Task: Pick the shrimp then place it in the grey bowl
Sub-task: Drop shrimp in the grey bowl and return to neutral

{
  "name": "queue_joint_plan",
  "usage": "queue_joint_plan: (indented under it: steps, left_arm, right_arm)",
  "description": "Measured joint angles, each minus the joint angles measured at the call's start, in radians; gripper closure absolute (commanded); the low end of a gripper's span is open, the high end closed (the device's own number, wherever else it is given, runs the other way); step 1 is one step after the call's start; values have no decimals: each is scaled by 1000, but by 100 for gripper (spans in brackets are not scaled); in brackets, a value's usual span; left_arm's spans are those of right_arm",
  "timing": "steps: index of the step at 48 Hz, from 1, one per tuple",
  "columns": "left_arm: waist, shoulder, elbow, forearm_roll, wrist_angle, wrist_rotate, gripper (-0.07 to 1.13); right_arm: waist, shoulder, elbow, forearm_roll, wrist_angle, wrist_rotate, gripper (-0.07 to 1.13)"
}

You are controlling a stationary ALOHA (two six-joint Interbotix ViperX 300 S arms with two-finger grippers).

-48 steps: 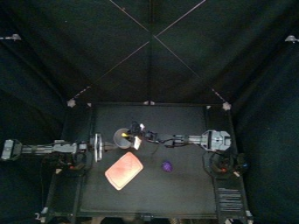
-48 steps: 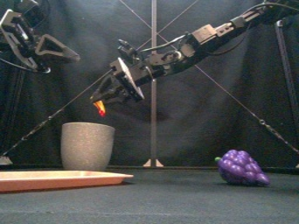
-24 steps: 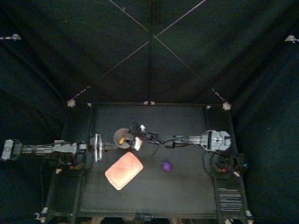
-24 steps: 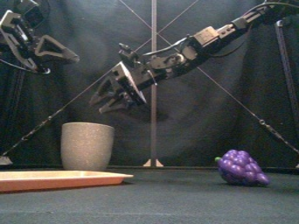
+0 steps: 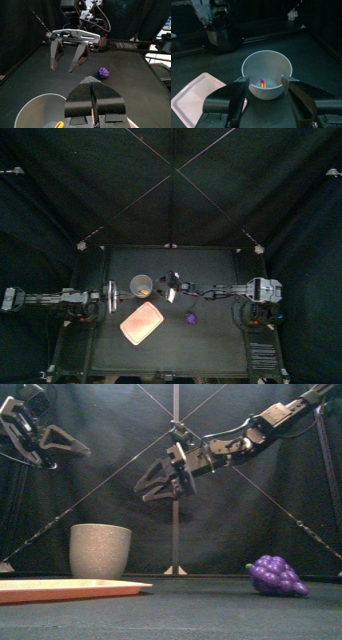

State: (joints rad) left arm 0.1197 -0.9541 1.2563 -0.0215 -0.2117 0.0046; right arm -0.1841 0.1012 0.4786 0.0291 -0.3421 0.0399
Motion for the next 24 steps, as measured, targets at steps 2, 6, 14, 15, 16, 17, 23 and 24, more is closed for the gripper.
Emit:
queue_joint_plan:
  steps: [2, 6, 14, 15, 16, 17, 23, 24]
  left_arm:
    - [0, 0, 0, 0, 0, 0, 106]
    - [0, 0, 0, 0, 0, 0, 107]
    - [0, 0, 0, 0, -2, 0, 107]
    - [2, 0, 2, 0, -2, 0, 106]
    - [0, 0, 0, 0, -2, 0, 107]
    - [0, 0, 0, 0, -2, -2, 107]
    - [0, 0, 0, 0, -2, 0, 106]
    - [0, 0, 0, 0, -2, -2, 106]
  right_arm:
    - [8, -18, 26, -3, -21, 0, 17]
    - [23, -57, 92, -3, -69, 0, 17]
    - [44, -138, 215, -2, -149, -3, 17]
    - [48, -146, 227, -2, -158, -5, 17]
    - [49, -156, 241, -2, -169, -3, 17]
    - [51, -166, 255, -2, -178, 0, 17]
    - [52, -218, 325, 3, -235, 3, 17]
    - [52, -224, 334, 3, -241, 3, 17]
